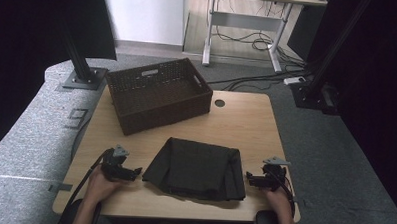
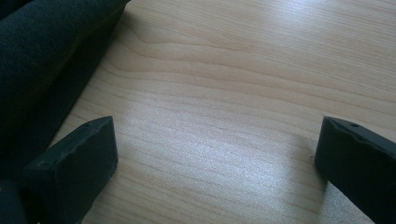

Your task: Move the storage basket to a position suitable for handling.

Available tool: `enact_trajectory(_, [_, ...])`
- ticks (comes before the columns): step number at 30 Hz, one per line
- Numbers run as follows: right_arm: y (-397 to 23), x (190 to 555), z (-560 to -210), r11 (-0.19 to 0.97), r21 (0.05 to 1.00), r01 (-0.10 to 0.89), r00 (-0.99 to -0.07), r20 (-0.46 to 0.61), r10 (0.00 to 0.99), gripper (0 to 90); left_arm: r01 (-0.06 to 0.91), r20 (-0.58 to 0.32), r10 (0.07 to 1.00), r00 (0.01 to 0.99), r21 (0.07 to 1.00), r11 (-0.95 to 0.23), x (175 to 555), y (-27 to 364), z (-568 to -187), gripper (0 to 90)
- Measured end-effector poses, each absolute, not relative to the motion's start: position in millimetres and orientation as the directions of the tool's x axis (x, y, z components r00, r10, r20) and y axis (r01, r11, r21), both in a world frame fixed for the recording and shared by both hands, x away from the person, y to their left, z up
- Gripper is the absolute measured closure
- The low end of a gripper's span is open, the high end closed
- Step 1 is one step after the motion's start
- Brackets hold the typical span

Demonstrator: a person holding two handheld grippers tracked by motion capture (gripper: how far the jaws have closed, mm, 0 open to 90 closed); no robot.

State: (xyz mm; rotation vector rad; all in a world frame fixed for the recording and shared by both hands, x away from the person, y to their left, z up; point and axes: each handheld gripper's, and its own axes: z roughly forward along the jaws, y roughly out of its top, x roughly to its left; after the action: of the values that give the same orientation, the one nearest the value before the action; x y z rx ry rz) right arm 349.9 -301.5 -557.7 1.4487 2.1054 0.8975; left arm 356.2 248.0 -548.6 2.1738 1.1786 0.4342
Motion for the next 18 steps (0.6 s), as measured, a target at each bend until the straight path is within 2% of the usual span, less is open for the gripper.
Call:
enact_trajectory(3, [-301.5, 349.8, -557.7, 0.244, 0.716, 0.654, -0.362, 0.013, 0.932, 0.0, 0.649, -0.008, 0.862, 0.507, 0.661, -0.376, 356.2, 251.2, -548.3, 2.4])
enact_trajectory(5, [-301.3, 349.7, -557.7, 0.244, 0.716, 0.654, -0.361, 0.012, 0.932, 0.0, 0.641, -0.004, 0.883, 0.47, 0.689, -0.338, 354.7, 256.4, -546.9, 13.9])
enact_trajectory(6, [-301.3, 349.7, -557.7, 0.244, 0.716, 0.654, -0.361, 0.012, 0.932, 0.0, 0.641, -0.004, 0.883, 0.47, 0.689, -0.338, 354.7, 256.4, -546.9, 15.5])
enact_trajectory(9, [-301.1, 350.1, -557.6, 0.246, 0.716, 0.654, -0.364, 0.013, 0.931, 0.0, 0.648, -0.005, 0.885, 0.465, 0.683, -0.336, 356.5, 256.1, -547.2, 11.6])
enact_trajectory(12, [-300.7, 350.6, -557.7, 0.249, 0.716, 0.652, -0.369, 0.012, 0.929, 0.0, 0.659, -0.007, 0.874, 0.485, 0.661, -0.36, 358.6, 250.9, -548.5, 0.7])
enact_trajectory(18, [-300.1, 350.5, -557.6, 0.251, 0.716, 0.652, -0.371, 0.013, 0.929, 0.0, 0.663, -0.008, 0.87, 0.493, 0.651, -0.37, 359.7, 250.6, -547.6, 0.0])
